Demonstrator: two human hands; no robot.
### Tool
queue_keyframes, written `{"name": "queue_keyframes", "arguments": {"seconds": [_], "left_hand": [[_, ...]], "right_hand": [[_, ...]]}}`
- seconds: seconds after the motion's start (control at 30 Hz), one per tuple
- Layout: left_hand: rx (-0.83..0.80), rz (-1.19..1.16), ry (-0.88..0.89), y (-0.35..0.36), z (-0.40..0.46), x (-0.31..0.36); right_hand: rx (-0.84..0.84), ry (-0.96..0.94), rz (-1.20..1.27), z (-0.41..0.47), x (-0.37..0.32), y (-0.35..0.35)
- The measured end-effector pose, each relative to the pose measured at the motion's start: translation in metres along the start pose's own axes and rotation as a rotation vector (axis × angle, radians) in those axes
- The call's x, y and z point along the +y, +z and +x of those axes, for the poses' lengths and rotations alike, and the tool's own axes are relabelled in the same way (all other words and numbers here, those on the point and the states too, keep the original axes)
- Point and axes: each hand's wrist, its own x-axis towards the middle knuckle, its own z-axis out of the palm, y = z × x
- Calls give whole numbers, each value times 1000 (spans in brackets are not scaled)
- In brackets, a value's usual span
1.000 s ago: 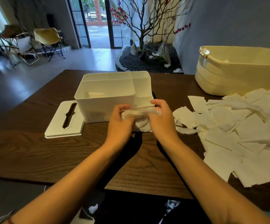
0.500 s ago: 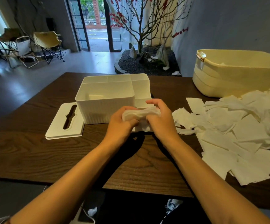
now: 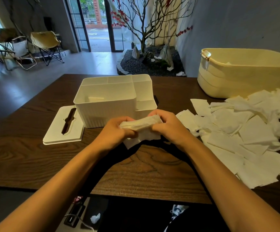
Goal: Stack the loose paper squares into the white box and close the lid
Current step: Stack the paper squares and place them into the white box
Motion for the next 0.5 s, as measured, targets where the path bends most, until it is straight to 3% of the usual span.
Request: {"name": "queue_keyframes", "arguments": {"seconds": [0.1,0.27,0.43,0.5], "left_hand": [[16,22,18,1,3,1],[167,-81,127,6,4,5],[290,-302,-65,16,3,-6],[323,-308,-43,22,5,-1]], "right_hand": [[33,42,-56,-1,4,3],[320,38,81,-1,-3,13],[431,120,135,6,6,30],[451,162,236,9,3,35]]}}
